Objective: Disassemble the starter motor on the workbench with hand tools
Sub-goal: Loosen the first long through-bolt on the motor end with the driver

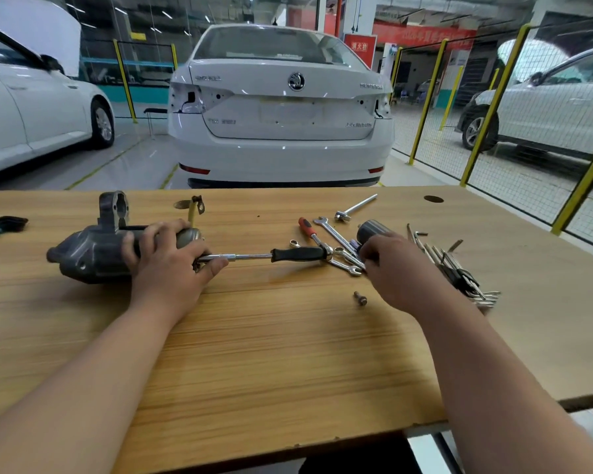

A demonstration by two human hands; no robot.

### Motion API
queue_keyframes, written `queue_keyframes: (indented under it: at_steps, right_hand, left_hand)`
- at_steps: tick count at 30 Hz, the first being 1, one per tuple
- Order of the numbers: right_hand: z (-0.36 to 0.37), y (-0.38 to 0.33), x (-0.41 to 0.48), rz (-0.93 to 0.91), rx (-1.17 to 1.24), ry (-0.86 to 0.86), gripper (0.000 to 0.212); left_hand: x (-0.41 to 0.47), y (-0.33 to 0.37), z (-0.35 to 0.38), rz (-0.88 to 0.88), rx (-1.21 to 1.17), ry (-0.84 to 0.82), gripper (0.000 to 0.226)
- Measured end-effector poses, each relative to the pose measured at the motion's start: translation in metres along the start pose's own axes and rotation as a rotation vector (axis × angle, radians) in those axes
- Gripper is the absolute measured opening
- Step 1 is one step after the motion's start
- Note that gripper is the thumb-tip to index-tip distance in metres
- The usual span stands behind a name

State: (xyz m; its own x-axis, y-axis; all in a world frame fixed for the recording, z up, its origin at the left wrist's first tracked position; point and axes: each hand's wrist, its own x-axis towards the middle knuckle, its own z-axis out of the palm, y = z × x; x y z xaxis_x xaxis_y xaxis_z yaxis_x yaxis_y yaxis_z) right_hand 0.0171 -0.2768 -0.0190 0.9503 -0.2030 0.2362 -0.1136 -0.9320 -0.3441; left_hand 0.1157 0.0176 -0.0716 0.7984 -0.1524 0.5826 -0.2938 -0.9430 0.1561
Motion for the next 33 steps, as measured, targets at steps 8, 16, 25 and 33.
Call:
queue_keyframes:
  at_steps: [8,16,25,33]
  right_hand:
    - [0.003,0.000,-0.003,-0.294,-0.408,-0.376,0.043]
    - [0.005,-0.008,-0.009,-0.308,-0.282,-0.354,0.044]
    - [0.016,-0.003,-0.010,-0.175,0.015,-0.265,0.029]
    - [0.013,0.010,-0.018,-0.120,0.202,-0.373,0.045]
  left_hand:
    - [-0.005,-0.003,-0.002,0.013,-0.006,-0.036,0.037]
    - [-0.005,-0.004,0.001,0.013,0.000,-0.033,0.038]
    - [-0.005,-0.002,-0.002,0.010,0.006,-0.052,0.038]
    - [-0.010,0.002,-0.007,0.002,0.007,-0.068,0.033]
